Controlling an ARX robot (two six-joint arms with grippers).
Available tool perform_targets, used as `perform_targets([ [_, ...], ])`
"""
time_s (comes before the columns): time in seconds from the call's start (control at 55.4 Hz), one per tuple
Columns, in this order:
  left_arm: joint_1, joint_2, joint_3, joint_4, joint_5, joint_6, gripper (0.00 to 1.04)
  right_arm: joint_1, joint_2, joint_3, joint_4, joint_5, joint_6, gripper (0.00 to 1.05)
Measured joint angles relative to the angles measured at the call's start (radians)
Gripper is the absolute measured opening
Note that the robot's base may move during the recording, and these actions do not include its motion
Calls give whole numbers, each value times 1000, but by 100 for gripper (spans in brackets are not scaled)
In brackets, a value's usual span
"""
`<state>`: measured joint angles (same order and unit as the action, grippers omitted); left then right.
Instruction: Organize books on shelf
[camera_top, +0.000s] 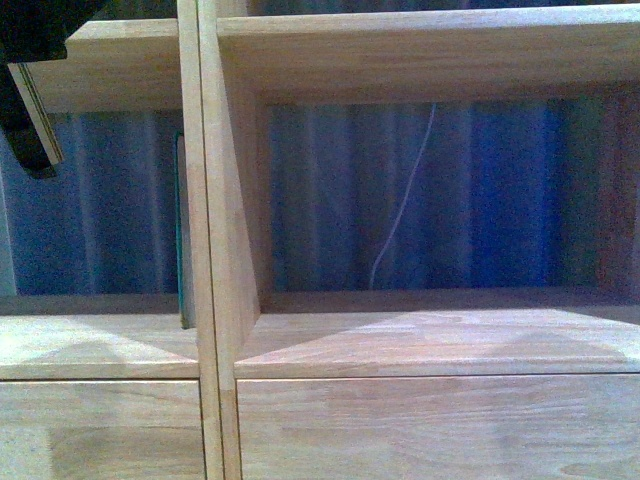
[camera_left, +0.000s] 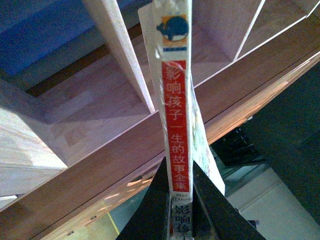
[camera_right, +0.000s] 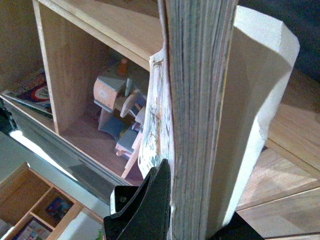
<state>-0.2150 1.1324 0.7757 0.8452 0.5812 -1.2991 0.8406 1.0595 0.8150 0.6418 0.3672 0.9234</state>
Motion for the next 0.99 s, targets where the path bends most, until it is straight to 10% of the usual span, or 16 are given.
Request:
perform_targets([
  [0.199,29,0,10,-35,20,39,7,-52,-11,-6,-39,46,-55,34],
  [0.559,148,0,174,-445,-27,501,7,-498,-154,-179,40,103,-686,98],
  [0.993,319,24,217,-467,-115,1150,7,-890,-167,-372,224,79,-1026,98],
])
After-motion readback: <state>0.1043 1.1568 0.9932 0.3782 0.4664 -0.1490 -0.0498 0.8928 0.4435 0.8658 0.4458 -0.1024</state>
